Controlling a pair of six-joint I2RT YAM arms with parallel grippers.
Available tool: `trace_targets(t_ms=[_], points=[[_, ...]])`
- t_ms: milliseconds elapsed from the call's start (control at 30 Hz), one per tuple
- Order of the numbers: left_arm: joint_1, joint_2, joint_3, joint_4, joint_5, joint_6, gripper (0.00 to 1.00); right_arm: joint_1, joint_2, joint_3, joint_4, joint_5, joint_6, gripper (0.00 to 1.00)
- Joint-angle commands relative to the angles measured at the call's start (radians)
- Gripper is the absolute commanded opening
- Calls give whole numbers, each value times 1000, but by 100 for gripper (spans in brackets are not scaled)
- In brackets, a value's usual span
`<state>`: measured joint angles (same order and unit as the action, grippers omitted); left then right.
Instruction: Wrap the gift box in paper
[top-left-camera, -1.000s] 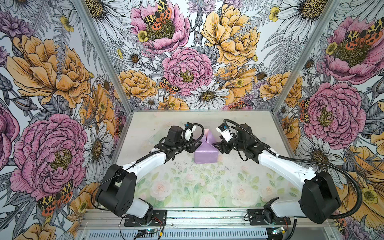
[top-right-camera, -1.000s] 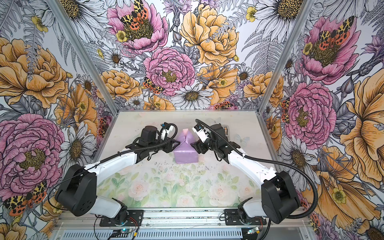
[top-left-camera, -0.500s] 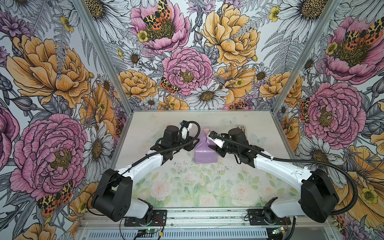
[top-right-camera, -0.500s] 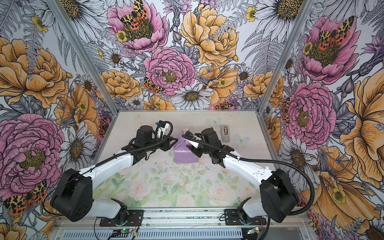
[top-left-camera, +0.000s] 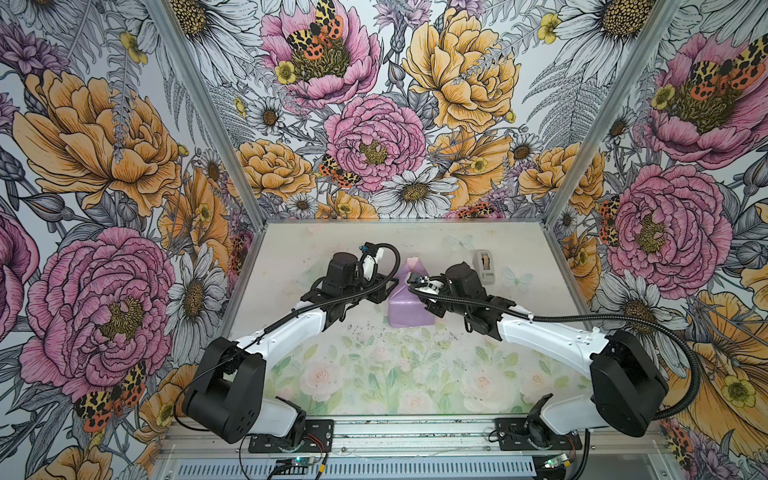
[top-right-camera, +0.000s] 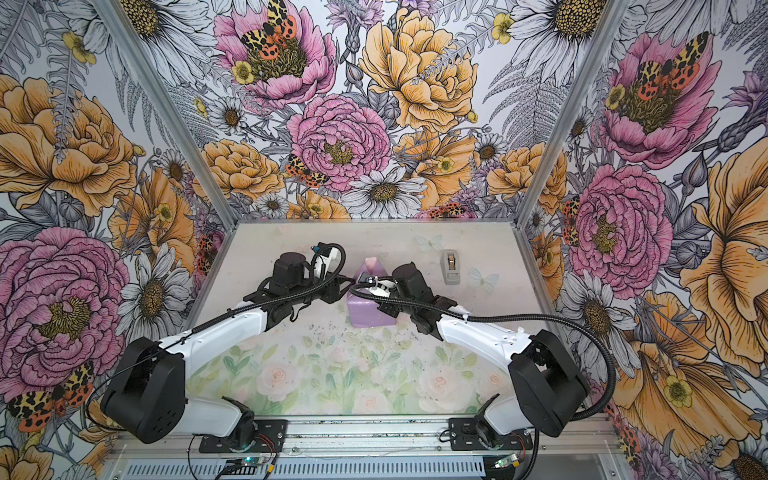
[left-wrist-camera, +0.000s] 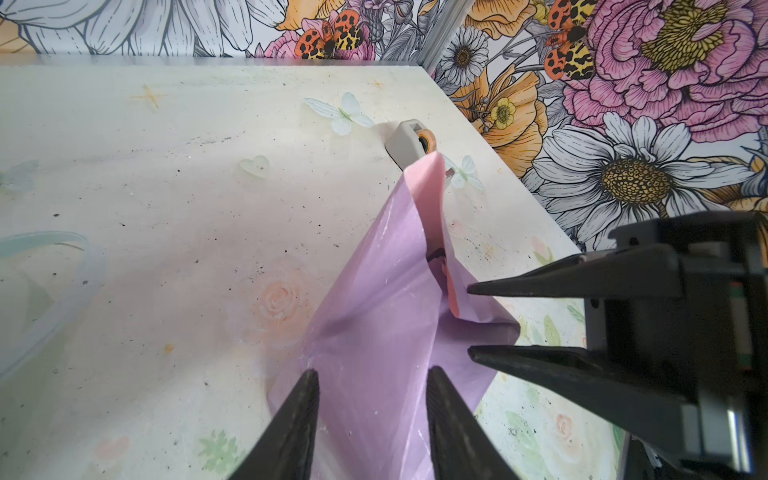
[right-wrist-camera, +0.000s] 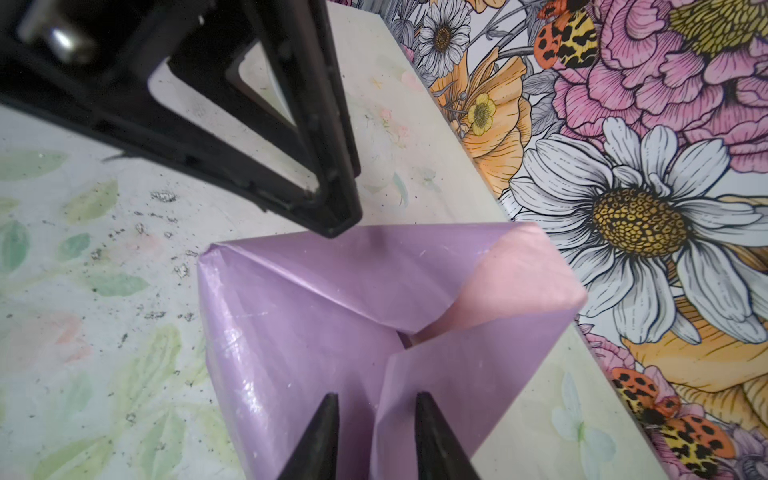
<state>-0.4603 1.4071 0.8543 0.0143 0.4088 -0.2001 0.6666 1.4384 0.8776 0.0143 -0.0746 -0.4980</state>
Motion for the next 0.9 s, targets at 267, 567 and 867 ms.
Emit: trace_targets(t_ms=[267,567,867], points=[[8,19,10,38,4,12,44,5,-11,-30,8,-2,-46,0],[19,86,49,33,7,37,44,4,-38,-39,-54,-91,-51,0],[54,150,144,-39,203,153,54,-86,-168,-29,-57,-285,138,41]])
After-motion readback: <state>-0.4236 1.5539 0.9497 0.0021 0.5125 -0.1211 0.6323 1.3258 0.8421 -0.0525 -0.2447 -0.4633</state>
